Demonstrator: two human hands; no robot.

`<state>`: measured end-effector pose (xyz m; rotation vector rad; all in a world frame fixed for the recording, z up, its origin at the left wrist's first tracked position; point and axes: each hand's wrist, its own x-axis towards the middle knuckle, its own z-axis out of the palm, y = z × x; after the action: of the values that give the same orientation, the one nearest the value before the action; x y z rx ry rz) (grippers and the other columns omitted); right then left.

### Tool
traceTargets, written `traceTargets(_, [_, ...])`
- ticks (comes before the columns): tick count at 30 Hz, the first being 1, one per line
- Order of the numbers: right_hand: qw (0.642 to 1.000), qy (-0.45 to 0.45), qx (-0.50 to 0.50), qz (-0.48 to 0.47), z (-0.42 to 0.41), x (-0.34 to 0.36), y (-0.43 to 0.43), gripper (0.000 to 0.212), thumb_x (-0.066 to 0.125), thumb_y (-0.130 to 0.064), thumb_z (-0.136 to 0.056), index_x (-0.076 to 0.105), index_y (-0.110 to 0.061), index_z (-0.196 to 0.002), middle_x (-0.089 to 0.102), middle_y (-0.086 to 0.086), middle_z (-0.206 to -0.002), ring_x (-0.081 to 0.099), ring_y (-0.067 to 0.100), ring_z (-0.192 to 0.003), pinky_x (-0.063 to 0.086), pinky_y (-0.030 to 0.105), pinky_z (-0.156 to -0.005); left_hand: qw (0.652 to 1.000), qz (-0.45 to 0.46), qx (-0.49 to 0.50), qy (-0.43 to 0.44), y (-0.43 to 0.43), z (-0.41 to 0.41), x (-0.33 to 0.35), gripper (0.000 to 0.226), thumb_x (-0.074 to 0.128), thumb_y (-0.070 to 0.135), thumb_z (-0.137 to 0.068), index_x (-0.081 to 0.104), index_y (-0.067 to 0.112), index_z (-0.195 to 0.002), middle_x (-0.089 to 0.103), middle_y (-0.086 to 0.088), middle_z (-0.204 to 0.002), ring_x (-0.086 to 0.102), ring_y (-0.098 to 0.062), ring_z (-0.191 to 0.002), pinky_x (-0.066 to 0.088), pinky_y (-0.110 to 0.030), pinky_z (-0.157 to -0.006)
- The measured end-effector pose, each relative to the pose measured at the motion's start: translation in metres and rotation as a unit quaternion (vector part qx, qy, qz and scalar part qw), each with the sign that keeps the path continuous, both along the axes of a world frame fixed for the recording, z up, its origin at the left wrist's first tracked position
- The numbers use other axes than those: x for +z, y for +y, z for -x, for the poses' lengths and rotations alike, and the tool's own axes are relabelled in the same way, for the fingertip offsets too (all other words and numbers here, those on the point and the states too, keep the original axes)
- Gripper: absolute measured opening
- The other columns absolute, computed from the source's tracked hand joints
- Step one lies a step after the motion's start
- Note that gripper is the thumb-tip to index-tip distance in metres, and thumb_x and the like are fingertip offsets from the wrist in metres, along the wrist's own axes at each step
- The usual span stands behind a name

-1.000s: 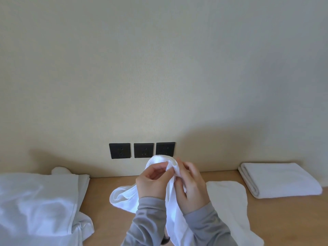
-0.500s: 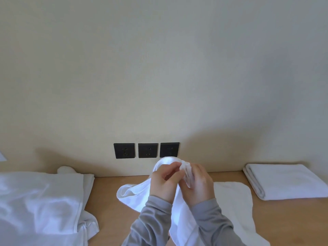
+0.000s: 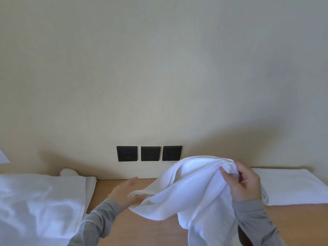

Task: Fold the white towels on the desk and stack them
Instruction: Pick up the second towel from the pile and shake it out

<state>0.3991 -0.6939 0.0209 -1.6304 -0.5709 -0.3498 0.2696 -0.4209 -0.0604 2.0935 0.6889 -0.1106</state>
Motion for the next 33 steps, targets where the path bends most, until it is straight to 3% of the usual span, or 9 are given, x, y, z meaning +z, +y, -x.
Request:
traceTargets(2, [1.000,0.002,0.001,-0.002,-0.006,0.004,-0.006,0.044,0.069,-0.006,-0.070,0.029,0.005,-0.056,0.025,-0.010,-0.055,0.022,0.005,-0.054,0.018,0.021,-0.049,0.997,0.062,-0.036,-0.020,-0.001,0.006,-0.009,0.090,0.065,0.057,-0.051,0.048,0.021,-0.132,0.052,0.004,-0.130,0.049,-0.011,-0.116,0.035,-0.024,-0.098])
traceTargets(6, [1.000,0.026,0.004,-0.001,-0.016,0.008,-0.015,0.032,0.065,0.013,-0.076,0.037,0.011,-0.060,0.027,0.005,-0.060,0.026,0.011,-0.057,0.020,0.024,-0.051,0.991,0.077,-0.014,-0.104,-0.001,0.008,-0.018,0.017,0.075,0.039,-0.063,0.075,0.038,-0.080,0.074,0.010,-0.086,0.066,-0.008,-0.087,0.052,-0.029,-0.084])
traceTargets(8, [1.000,0.030,0.005,0.008,-0.020,0.013,-0.021,0.022,0.064,0.012,-0.078,0.046,0.012,-0.065,0.034,0.007,-0.061,0.031,0.013,-0.059,0.025,0.023,-0.054,0.987,0.076,0.025,-0.138,0.005,0.006,-0.013,0.028,0.073,0.014,-0.077,0.073,0.036,-0.060,0.070,0.014,-0.065,0.063,-0.010,-0.073,0.050,-0.022,-0.069])
traceTargets(12, [0.999,0.027,0.028,-0.002,-0.028,0.030,-0.036,0.013,0.063,0.010,-0.078,0.066,-0.002,-0.083,0.062,0.006,-0.072,0.049,0.015,-0.070,0.041,0.026,-0.066,0.956,0.143,0.136,-0.216,0.018,-0.002,0.010,0.042,0.064,-0.009,-0.079,0.073,0.025,-0.056,0.068,0.003,-0.057,0.061,-0.021,-0.066,0.053,-0.023,-0.050])
traceTargets(17, [0.999,0.009,0.022,-0.046,-0.046,0.067,-0.050,0.029,0.059,0.013,-0.080,0.063,-0.016,-0.082,0.064,-0.012,-0.061,0.051,0.001,-0.058,0.042,0.010,-0.055,0.918,0.176,0.077,-0.348,0.018,-0.018,0.080,0.015,0.062,-0.009,-0.064,0.056,0.003,-0.071,0.062,0.000,-0.060,0.056,-0.017,-0.057,0.045,-0.021,-0.042])
traceTargets(21, [0.997,-0.009,0.017,-0.070,-0.066,0.111,-0.060,0.033,0.056,0.014,-0.082,0.059,-0.018,-0.086,0.069,-0.016,-0.066,0.058,-0.004,-0.059,0.047,0.010,-0.059,0.914,0.065,-0.130,-0.379,0.008,-0.023,0.138,0.012,0.054,-0.003,-0.063,0.054,0.007,-0.069,0.057,-0.005,-0.084,0.057,-0.008,-0.072,0.044,-0.019,-0.057])
traceTargets(25, [0.997,-0.031,0.019,-0.074,-0.079,0.149,-0.069,0.033,0.058,0.012,-0.081,0.059,-0.020,-0.083,0.069,-0.016,-0.067,0.060,-0.003,-0.061,0.049,0.013,-0.061,0.920,-0.019,-0.198,-0.338,-0.003,-0.026,0.168,0.026,0.057,0.007,-0.072,0.074,0.026,-0.067,0.061,0.000,-0.093,0.060,-0.030,-0.085,0.047,-0.041,-0.065])
traceTargets(30, [0.996,-0.033,0.003,-0.077,-0.090,0.168,-0.082,0.030,0.061,0.011,-0.080,0.062,-0.019,-0.084,0.069,-0.014,-0.070,0.060,0.006,-0.069,0.048,0.020,-0.067,0.871,-0.163,-0.303,-0.351,-0.020,-0.021,0.173,0.018,0.055,0.039,-0.078,0.054,0.029,-0.063,0.051,0.009,-0.075,0.048,-0.011,-0.061,0.039,-0.017,-0.058])
traceTargets(33, [0.996,-0.022,0.004,-0.084,-0.093,0.173,-0.089,0.030,0.060,0.012,-0.080,0.061,-0.018,-0.083,0.070,-0.014,-0.069,0.062,0.002,-0.065,0.050,0.017,-0.065,0.845,-0.248,-0.276,-0.384,-0.027,-0.017,0.168,0.035,0.071,0.051,-0.066,0.051,0.022,-0.067,0.046,0.012,-0.069,0.042,-0.008,-0.058,0.034,-0.011,-0.054])
